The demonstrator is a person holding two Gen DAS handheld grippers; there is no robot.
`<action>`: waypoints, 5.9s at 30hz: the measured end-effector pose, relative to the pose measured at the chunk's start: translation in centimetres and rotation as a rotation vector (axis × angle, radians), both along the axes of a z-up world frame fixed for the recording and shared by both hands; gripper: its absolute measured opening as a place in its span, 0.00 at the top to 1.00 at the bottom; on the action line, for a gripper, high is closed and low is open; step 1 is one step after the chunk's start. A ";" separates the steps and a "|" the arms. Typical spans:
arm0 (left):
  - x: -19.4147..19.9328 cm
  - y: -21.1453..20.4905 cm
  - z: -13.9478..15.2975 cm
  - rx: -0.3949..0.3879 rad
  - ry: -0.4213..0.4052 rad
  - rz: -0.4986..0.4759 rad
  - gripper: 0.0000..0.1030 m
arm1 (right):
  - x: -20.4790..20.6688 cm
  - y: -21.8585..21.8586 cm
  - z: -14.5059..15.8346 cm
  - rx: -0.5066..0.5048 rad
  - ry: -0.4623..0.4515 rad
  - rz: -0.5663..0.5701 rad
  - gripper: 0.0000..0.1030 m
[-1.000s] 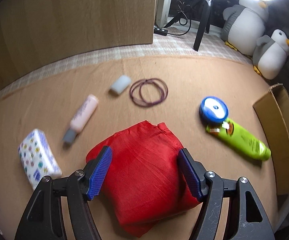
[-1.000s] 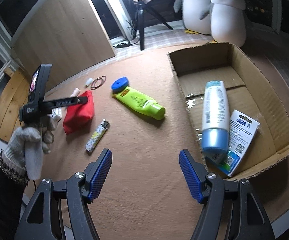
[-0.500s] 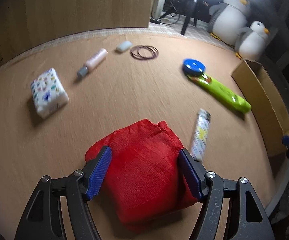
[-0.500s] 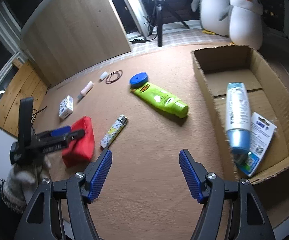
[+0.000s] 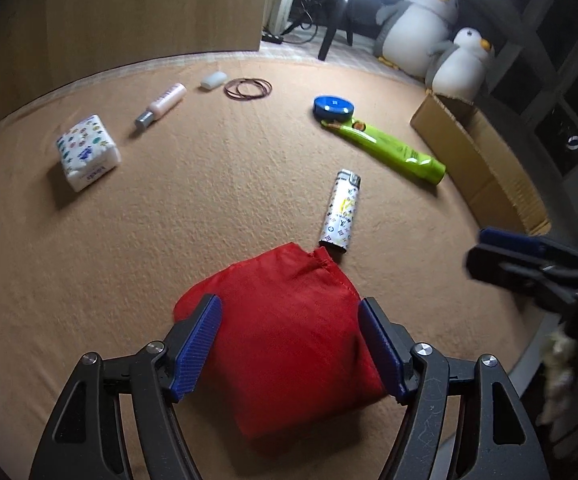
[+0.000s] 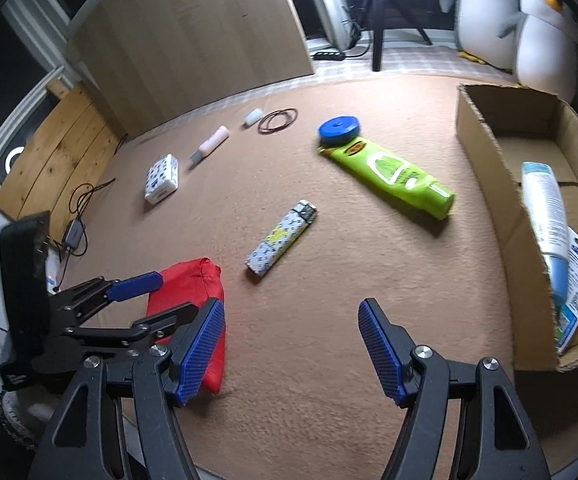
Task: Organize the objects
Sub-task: 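Lift the red pouch with the left tool while the right tool closes on it, then carry the red pouch with both tools over the box and release it inside, then raise both tools away from the box, then lower the left tool onto the pink-capped white bottle and close on it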
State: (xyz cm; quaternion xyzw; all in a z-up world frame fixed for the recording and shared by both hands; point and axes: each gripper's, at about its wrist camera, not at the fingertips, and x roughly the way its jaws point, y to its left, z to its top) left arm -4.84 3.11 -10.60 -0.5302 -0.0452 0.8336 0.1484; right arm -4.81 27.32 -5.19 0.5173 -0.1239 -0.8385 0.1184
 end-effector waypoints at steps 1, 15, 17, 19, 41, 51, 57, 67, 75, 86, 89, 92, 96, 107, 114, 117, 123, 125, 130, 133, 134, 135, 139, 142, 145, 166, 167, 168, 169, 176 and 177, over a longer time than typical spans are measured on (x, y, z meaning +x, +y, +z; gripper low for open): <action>0.3 -0.4 0.4 0.015 0.003 0.003 0.28 | -0.1 -0.3 -0.1 -0.002 -0.001 0.006 0.36; 3.1 -4.1 -0.7 0.132 -0.084 0.038 0.20 | -2.3 -4.3 -2.9 -0.126 -0.121 0.123 0.27; 3.2 -3.7 -1.0 0.133 -0.090 0.030 0.20 | -2.6 -5.1 -3.1 -0.122 -0.133 0.143 0.27; 3.3 -3.4 -1.4 0.133 -0.102 0.024 0.20 | -2.8 -5.9 -3.5 -0.124 -0.147 0.165 0.27; 2.9 -2.2 -2.9 0.166 -0.141 0.000 0.31 | -3.4 -9.1 -5.4 -0.122 -0.213 0.248 0.33; 2.3 -0.5 -1.7 0.139 -0.108 -0.023 0.36 | -3.1 -8.4 -4.2 -0.096 -0.167 0.256 0.39; 1.7 1.2 0.0 0.140 -0.067 -0.047 0.37 | -3.0 -6.7 -2.7 -0.100 -0.127 0.228 0.40; -1.3 7.5 3.8 0.140 0.022 -0.141 0.37 | -3.0 -1.1 1.2 -0.079 -0.034 0.156 0.40; -4.1 15.5 6.0 0.147 0.082 -0.230 0.37 | -3.3 6.4 3.9 -0.048 0.028 0.077 0.40; -7.4 26.8 5.9 0.162 0.083 -0.321 0.37 | -4.6 17.0 4.6 -0.012 0.050 -0.040 0.40; -8.2 30.0 5.7 0.160 0.082 -0.334 0.38 | -5.0 19.4 4.7 -0.001 0.056 -0.064 0.40; -8.9 32.4 5.2 0.155 0.077 -0.344 0.39 | -5.7 21.9 4.5 0.009 0.061 -0.087 0.40; -9.7 34.5 4.6 0.145 0.067 -0.343 0.39 | -6.4 24.2 3.8 0.004 0.051 -0.107 0.40; -11.6 36.0 2.9 0.084 0.040 -0.326 0.31 | -7.5 26.1 2.3 0.003 0.029 -0.101 0.40; -11.2 34.8 2.9 0.084 0.045 -0.320 0.27 | -7.3 26.2 2.1 0.006 0.021 -0.128 0.39; -10.5 33.7 3.2 0.087 0.052 -0.329 0.27 | -6.9 26.1 2.3 0.002 0.025 -0.145 0.39; -8.7 29.5 4.6 0.117 0.067 -0.303 0.27 | -6.0 24.7 3.3 -0.012 0.047 -0.185 0.39; -7.9 27.6 4.9 0.115 0.069 -0.292 0.27 | -5.6 23.6 3.6 -0.012 0.052 -0.185 0.39; -6.0 22.7 5.5 0.102 0.078 -0.256 0.27 | -4.6 19.9 4.6 -0.011 0.080 -0.164 0.39; -5.4 19.4 5.6 0.090 0.076 -0.208 0.27 | -3.7 17.4 5.3 -0.010 0.102 -0.146 0.39; -5.4 18.3 5.6 0.089 0.074 -0.192 0.27 | -3.4 16.6 5.5 -0.010 0.106 -0.139 0.39; -5.4 17.1 5.6 0.086 0.072 -0.174 0.27 | -3.2 15.8 5.6 -0.011 0.110 -0.133 0.39; -5.6 12.5 5.2 0.070 0.064 -0.106 0.27 | -2.5 12.8 5.4 -0.033 0.100 -0.105 0.39; -5.7 9.4 4.8 0.065 0.061 -0.055 0.27 | -2.1 10.8 4.8 -0.068 0.083 -0.095 0.39; -6.4 6.7 4.2 0.056 0.052 -0.001 0.27 | -1.8 9.1 3.9 -0.093 0.055 -0.088 0.39; -21.4 -5.8 0.8 -0.060 0.012 0.240 0.32 | -2.0 5.4 1.1 -0.078 -0.038 -0.051 0.39; -22.1 -6.0 0.5 -0.064 0.010 0.247 0.32 | -1.9 5.4 1.0 -0.077 -0.041 -0.051 0.39; -22.9 -6.2 0.3 -0.066 0.007 0.251 0.32 | -1.9 5.4 0.9 -0.075 -0.044 -0.051 0.39; -23.5 -6.4 0.0 -0.069 0.004 0.251 0.32 | -1.8 5.4 0.8 -0.073 -0.046 -0.052 0.39; -26.8 -6.4 -2.6 -0.098 -0.057 0.234 0.41 | -1.7 6.0 0.0 -0.066 -0.071 -0.064 0.39; -27.0 -6.3 -2.9 -0.099 -0.064 0.233 0.45 | -1.7 6.2 -0.1 -0.067 -0.073 -0.067 0.39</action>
